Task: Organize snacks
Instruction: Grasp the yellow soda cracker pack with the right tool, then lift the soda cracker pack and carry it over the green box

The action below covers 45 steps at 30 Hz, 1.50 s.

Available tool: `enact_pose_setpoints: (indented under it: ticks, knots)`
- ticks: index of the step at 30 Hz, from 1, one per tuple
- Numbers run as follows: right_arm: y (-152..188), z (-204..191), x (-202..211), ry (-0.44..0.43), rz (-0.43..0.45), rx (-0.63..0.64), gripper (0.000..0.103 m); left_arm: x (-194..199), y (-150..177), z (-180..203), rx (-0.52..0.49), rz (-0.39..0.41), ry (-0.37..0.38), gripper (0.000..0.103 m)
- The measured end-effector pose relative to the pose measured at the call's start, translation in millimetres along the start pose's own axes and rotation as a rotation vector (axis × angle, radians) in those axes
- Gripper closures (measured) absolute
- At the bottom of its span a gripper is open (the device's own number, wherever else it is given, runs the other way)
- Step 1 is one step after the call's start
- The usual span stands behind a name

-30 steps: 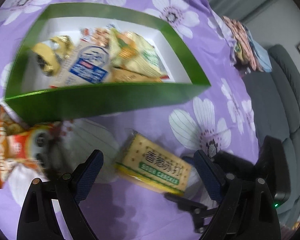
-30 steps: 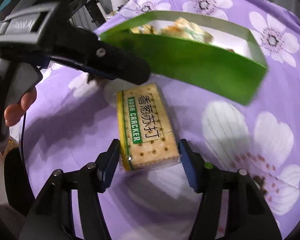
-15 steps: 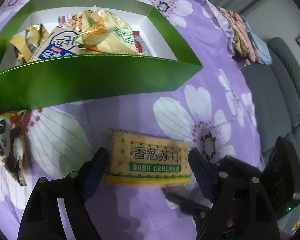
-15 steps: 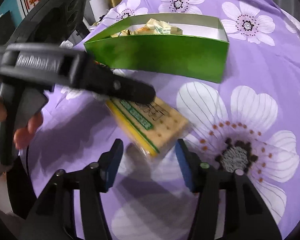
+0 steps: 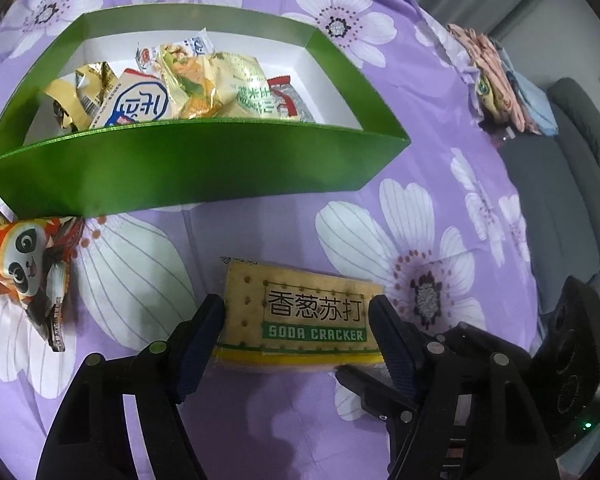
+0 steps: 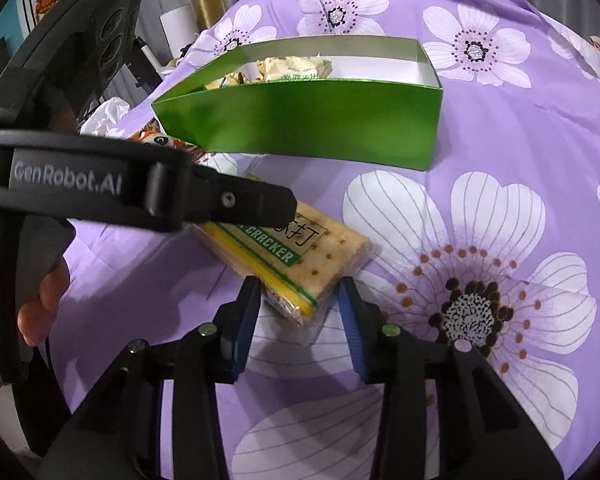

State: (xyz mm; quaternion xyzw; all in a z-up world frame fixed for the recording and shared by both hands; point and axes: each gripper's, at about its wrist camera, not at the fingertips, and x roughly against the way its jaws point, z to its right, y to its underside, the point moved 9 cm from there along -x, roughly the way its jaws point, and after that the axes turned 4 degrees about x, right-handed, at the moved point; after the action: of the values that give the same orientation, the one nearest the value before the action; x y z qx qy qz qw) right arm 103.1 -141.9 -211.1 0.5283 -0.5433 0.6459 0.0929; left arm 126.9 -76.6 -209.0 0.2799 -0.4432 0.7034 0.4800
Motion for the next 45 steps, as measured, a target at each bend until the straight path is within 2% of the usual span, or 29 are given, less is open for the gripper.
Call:
enact_pose_setpoints:
  ticks: [10, 25, 36, 45]
  knots:
    - [-14, 2, 27, 0.008, 0.065, -0.019, 0.063, 17, -10, 18, -0.027, 0.040, 0.011, 0.029]
    - [-60, 11, 68, 0.031, 0.197, -0.018, 0.064, 61, -53, 50, -0.107, 0.165, 0.027, 0.029]
    - [-95, 17, 72, 0.048, 0.256, 0.007, 0.064, 83, -89, 61, -0.143, 0.245, 0.036, 0.029]
    - [-115, 23, 63, 0.038, 0.276, 0.013, 0.064, 83, -111, 57, -0.153, 0.263, 0.028, 0.029]
